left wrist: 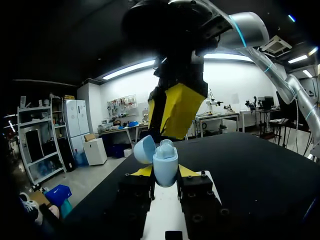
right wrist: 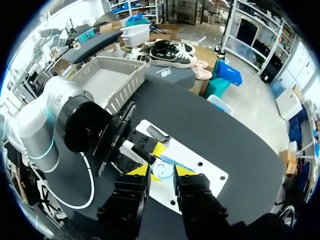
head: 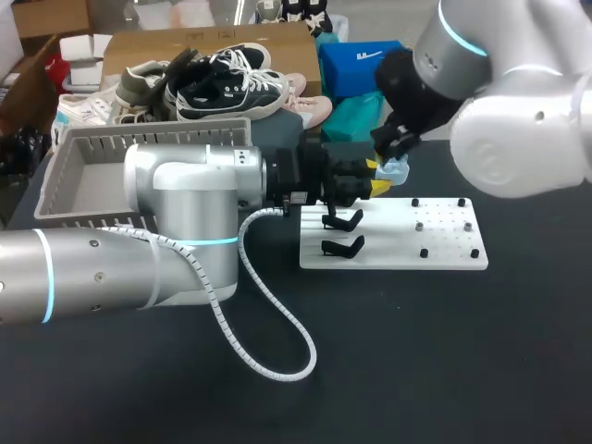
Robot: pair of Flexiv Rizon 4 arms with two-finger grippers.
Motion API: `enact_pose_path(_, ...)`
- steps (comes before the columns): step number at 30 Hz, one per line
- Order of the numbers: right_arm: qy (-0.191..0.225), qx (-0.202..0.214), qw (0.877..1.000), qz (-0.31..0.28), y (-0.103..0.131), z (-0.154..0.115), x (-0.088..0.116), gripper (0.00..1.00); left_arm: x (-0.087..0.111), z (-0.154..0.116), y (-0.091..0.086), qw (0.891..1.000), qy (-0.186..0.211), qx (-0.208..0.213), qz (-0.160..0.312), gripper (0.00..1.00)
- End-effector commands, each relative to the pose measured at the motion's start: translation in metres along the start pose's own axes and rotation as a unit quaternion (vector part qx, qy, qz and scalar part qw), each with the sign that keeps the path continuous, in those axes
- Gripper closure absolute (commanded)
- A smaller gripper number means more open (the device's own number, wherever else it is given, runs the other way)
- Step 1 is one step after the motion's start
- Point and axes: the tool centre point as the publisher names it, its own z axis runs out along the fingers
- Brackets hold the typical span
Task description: Pick up each earbud case from the left stands, insert the matching earbuds, close the lid, and place the case in the box.
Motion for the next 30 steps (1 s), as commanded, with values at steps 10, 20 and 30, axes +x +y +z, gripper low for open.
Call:
enact_pose_path(10,-0.052,0.040,0.997,0.045,-0.034,-0.017,-0.023,0.68,0.001,0.000,0.001,1.000,-0.001,0.000,0.001,1.00)
enact_pose_path(20,-0.039,0.031,0.995,0.081,-0.054,0.017,-0.032,0.70,0.001,0.000,0.001,1.000,-0.001,0.000,0.001,1.00)
enact_pose_path(30,-0.029,0.019,0.996,0.086,-0.053,0.027,-0.023,0.73,0.001,0.000,0.001,1.000,-0.001,0.000,0.001,1.00)
